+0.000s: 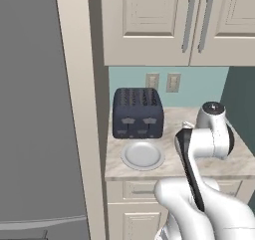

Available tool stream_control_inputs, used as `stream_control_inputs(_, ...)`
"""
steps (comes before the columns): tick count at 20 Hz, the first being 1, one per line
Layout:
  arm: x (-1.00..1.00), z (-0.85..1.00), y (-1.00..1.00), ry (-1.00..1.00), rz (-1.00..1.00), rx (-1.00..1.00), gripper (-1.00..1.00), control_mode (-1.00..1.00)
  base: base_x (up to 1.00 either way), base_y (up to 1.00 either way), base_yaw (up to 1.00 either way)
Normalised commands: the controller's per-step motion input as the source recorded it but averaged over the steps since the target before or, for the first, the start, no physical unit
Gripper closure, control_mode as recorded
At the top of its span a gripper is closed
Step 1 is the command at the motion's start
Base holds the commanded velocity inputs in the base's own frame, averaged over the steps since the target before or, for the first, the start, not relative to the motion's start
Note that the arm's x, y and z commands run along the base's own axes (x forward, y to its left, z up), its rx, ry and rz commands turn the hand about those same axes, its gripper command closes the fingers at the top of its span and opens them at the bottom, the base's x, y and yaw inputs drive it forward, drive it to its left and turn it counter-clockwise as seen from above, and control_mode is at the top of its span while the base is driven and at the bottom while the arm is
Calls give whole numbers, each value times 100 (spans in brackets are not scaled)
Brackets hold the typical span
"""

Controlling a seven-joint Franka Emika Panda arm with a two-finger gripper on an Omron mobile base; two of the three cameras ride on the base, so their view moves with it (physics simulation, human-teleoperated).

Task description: Pick up the tongs from the counter and place them near the plate next to the oven.

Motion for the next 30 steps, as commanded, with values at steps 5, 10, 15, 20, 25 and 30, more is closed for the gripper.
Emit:
stream_control_inputs(5,45,-33,0,-1,6,-3,100,-100,0,0,0)
stream_control_inputs(10,0,-40,-6,0,27,-1,100,-100,0,0,0)
stream_control_inputs(15,2,-41,-7,0,27,0,100,-100,0,0,0)
stream_control_inputs(20,43,-51,0,0,15,-1,100,-100,0,0,0)
stream_control_inputs(25,45,-53,25,0,5,-4,100,-100,0,0,0)
stream_control_inputs(30,20,-53,47,0,1,-7,100,-100,0,0,0)
